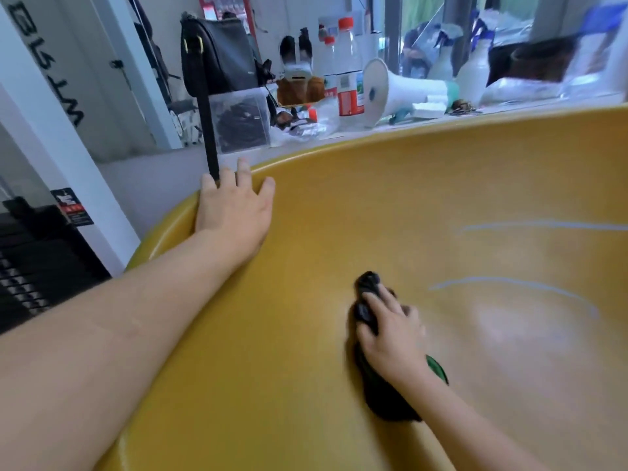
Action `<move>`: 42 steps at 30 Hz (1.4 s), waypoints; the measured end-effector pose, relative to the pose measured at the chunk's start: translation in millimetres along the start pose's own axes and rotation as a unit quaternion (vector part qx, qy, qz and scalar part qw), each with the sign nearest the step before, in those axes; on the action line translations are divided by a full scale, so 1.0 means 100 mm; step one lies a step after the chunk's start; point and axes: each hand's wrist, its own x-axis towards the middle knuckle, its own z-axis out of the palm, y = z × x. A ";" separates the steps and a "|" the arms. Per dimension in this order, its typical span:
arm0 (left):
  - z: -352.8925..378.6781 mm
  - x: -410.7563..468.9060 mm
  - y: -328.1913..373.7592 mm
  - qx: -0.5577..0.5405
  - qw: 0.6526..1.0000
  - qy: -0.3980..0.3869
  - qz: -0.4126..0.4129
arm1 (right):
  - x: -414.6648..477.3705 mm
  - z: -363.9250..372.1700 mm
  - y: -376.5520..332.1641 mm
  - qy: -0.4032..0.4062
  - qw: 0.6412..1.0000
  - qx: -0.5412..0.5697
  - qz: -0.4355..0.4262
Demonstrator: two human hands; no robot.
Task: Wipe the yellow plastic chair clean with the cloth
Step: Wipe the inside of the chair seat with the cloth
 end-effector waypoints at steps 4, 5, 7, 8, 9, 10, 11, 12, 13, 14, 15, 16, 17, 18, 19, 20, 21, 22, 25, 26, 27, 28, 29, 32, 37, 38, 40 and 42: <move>0.02 0.16 0.04 -0.050 0.996 0.025 -0.074 | -0.28 0.16 -0.41 -0.077 0.944 0.108 -0.302; 0.01 0.20 0.02 -0.061 0.993 0.023 -0.094 | -0.11 0.12 -0.28 -0.072 0.931 0.079 -0.349; -0.01 0.25 -0.01 -0.061 0.991 0.015 -0.118 | 0.33 0.03 0.09 -0.022 0.943 0.007 -0.333; -0.01 0.25 -0.01 -0.062 0.991 0.012 -0.122 | 0.52 -0.02 0.27 0.024 0.959 -0.028 -0.282; -0.02 0.25 0.01 -0.066 0.990 0.010 -0.125 | 0.65 -0.06 0.40 0.074 0.971 -0.058 -0.219; -0.03 0.24 0.04 -0.070 0.989 0.006 -0.132 | 0.69 -0.07 0.43 0.102 0.981 -0.058 -0.152; -0.04 0.23 0.06 -0.072 0.988 0.000 -0.140 | 0.68 -0.03 0.31 0.122 0.988 -0.027 -0.085; -0.05 0.22 0.07 -0.072 0.986 -0.005 -0.147 | 0.63 0.03 0.08 0.132 0.991 0.018 -0.017; -0.06 0.22 0.09 -0.072 0.986 -0.009 -0.152 | 0.53 0.10 -0.18 0.114 0.991 0.067 0.030; -0.08 0.22 0.09 -0.074 0.985 -0.016 -0.156 | 0.40 0.15 -0.44 0.082 0.991 0.100 0.029; -0.10 0.21 0.08 -0.075 0.984 -0.026 -0.158 | 0.24 0.20 -0.68 0.049 0.992 0.118 -0.022; -0.12 0.17 0.06 -0.073 0.984 -0.036 -0.161 | 0.08 0.25 -0.85 0.015 0.986 0.142 -0.088; -0.12 0.12 0.03 -0.067 0.983 -0.040 -0.166 | -0.08 0.25 -0.91 -0.025 0.972 0.170 -0.161; -0.12 0.07 0.00 -0.062 0.983 -0.038 -0.171 | -0.21 0.22 -0.86 -0.067 0.951 0.187 -0.239; -0.12 0.00 -0.04 -0.058 0.982 -0.037 -0.173 | -0.31 0.15 -0.73 -0.098 0.927 0.177 -0.316; -0.12 -0.09 -0.09 -0.054 0.983 -0.040 -0.174 | -0.35 0.10 -0.50 -0.117 0.902 0.145 -0.388; -0.12 -0.18 -0.16 -0.048 0.983 -0.044 -0.173 | -0.33 0.03 -0.24 -0.132 0.889 0.095 -0.429; -0.13 -0.26 -0.22 -0.043 0.982 -0.050 -0.175 | -0.23 -0.05 0.05 -0.141 0.894 0.029 -0.424; -0.18 -0.46 -0.29 -0.031 0.978 -0.060 -0.200 | 0.10 -0.25 0.73 -0.077 0.977 -0.051 -0.193; -0.19 -0.50 -0.27 -0.030 0.976 -0.060 -0.206 | 0.08 -0.25 0.69 -0.051 0.991 -0.040 -0.114; -0.20 -0.55 -0.22 -0.031 0.975 -0.062 -0.210 | -0.03 -0.19 0.50 -0.044 0.995 -0.037 -0.082; -0.20 -0.60 -0.15 -0.029 0.975 -0.068 -0.208 | -0.20 -0.09 0.25 -0.048 0.993 -0.045 -0.100; -0.20 -0.64 -0.08 -0.020 0.977 -0.078 -0.199 | -0.39 0.03 0.00 -0.071 0.985 -0.040 -0.152; -0.10 -0.81 0.14 -0.013 0.991 -0.095 -0.095 | -0.74 0.05 -0.29 -0.161 0.951 0.012 -0.264; 0.12 -1.42 1.09 -0.128 0.933 -0.278 0.188 | -0.36 -0.76 1.30 -0.135 0.966 -0.183 -0.121; 0.14 -1.49 1.25 -0.132 0.927 -0.296 0.189 | -0.24 -1.01 1.64 -0.100 0.972 -0.208 -0.035; 0.17 -1.53 1.46 -0.134 0.927 -0.303 0.177 | -0.12 -1.38 2.01 -0.007 0.974 -0.193 0.117; 0.15 -1.50 1.55 -0.150 0.927 -0.305 0.158 | -0.16 -1.28 1.82 0.013 0.972 -0.190 0.137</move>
